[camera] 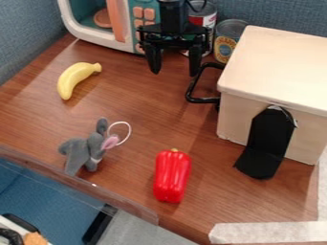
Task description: Moved the banana from the above the grey thing
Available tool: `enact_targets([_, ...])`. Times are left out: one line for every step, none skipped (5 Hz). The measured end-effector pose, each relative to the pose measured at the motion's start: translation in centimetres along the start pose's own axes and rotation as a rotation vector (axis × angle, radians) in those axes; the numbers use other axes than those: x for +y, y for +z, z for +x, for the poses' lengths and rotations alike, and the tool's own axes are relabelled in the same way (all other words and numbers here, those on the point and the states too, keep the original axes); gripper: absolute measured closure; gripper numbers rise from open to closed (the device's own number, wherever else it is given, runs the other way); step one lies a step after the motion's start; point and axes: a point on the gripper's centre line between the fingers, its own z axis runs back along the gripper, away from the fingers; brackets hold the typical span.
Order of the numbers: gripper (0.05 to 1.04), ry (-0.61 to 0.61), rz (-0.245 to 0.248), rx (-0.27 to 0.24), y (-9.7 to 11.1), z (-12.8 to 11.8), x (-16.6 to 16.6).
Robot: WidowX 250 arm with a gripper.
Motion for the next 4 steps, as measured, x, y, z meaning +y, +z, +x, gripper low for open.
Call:
enact_targets([0.083, 0.005, 0.004, 0.041, -1.4, -0.3, 0.1])
enact_targets([0.083, 0.088, -0.013, 0.049, -1.8, -0.3, 3.4])
enact_targets([0.083, 0.184, 0.0, -0.022, -0.1, 0.2, 8.6])
enact_targets([0.084, 0.26, 0.059, -0.079, 0.5, -0.8, 13.4])
